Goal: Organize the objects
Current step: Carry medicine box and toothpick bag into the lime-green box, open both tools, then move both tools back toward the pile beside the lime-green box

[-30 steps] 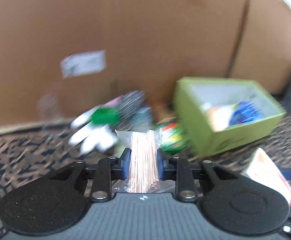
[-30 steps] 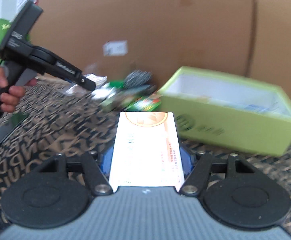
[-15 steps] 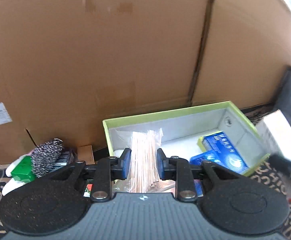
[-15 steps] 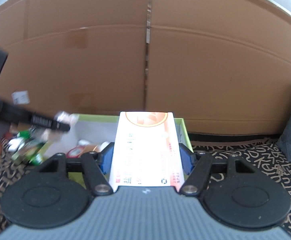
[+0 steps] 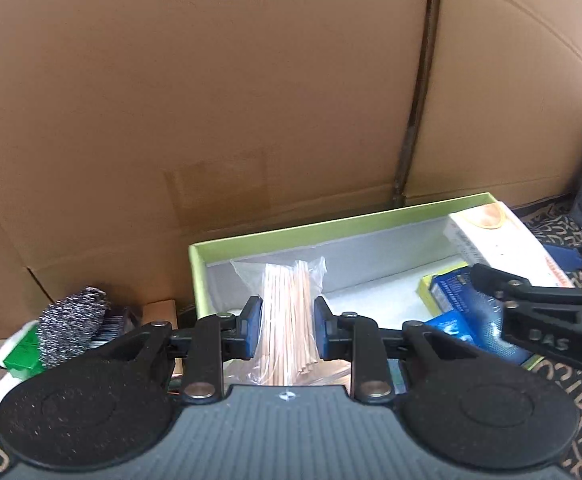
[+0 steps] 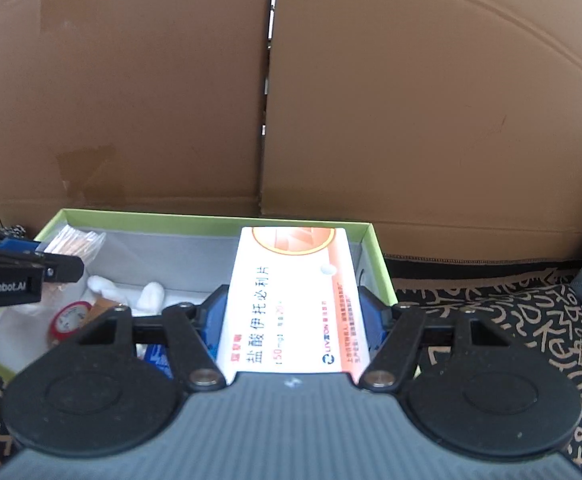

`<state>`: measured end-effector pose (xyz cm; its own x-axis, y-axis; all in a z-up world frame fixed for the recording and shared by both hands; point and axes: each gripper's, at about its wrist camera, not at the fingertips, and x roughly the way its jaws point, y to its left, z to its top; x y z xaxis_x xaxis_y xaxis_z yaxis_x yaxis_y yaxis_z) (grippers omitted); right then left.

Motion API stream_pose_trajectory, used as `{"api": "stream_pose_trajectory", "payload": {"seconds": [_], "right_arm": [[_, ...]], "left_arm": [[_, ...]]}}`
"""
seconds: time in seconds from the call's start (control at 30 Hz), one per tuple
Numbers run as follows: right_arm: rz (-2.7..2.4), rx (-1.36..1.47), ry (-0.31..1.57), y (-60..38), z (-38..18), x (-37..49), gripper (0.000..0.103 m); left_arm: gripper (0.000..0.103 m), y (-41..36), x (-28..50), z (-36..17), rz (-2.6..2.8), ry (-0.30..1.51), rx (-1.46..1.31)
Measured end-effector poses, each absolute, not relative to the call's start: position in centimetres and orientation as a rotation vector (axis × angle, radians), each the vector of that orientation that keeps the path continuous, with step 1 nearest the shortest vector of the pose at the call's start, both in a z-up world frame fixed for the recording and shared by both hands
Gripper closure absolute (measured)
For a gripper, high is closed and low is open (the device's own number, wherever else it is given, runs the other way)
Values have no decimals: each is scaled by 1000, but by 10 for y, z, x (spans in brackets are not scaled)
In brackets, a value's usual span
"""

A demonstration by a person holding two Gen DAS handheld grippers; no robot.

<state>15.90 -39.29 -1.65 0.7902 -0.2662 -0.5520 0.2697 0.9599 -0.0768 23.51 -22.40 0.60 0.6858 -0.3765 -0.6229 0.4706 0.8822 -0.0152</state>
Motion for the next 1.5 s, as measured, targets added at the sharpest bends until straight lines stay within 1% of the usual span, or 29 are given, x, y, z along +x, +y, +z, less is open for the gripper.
{"api": "stream_pose_trajectory", "payload": {"seconds": [0.27, 0.3, 0.33, 0.37, 0.4, 0.43, 0.53, 0.6, 0.7, 0.83, 0.9, 0.93, 1.03, 1.2, 1.5], "right_arm": [[-306, 9, 643, -396, -32, 171, 37], [-304, 13, 646, -397, -33, 169, 34], [-300, 19, 640, -397, -32, 168, 23], [-303, 23, 623, -396, -30, 164, 19], [-302, 18, 591, -395, -27, 156, 16], [-294, 12, 558, -393, -22, 148, 13], [-310, 0, 480, -388, -10, 127, 8], [-308, 9, 463, -389, -4, 119, 7], [-300, 2, 458, -384, -1, 107, 0], [-292, -39, 467, -373, -3, 99, 0], [-286, -54, 475, -366, -3, 92, 0], [-284, -60, 478, -364, -4, 89, 0], [-271, -70, 475, -355, -5, 80, 0], [-241, -73, 476, -338, -5, 68, 0], [-198, -94, 491, -306, -14, 50, 0]], "left_arm": [[75, -227, 234, -3, -481, 688, 165], [70, -225, 234, -4, -475, 681, 159], [64, -222, 234, -4, -478, 674, 149], [41, -219, 234, -3, -484, 672, 138], [28, -215, 232, -2, -500, 656, 119], [28, -211, 229, 1, -507, 636, 98], [23, -205, 222, 6, -509, 605, 78], [22, -202, 218, 8, -516, 604, 66], [22, -198, 213, 7, -533, 620, 58], [20, -197, 196, 9, -529, 592, 105], [9, -192, 184, 14, -464, 540, 145], [8, -190, 179, 15, -442, 511, 159], [8, -181, 169, 18, -447, 484, 158], [5, -164, 158, 22, -439, 495, 128], [5, -135, 137, 13, -456, 550, 46]]}}
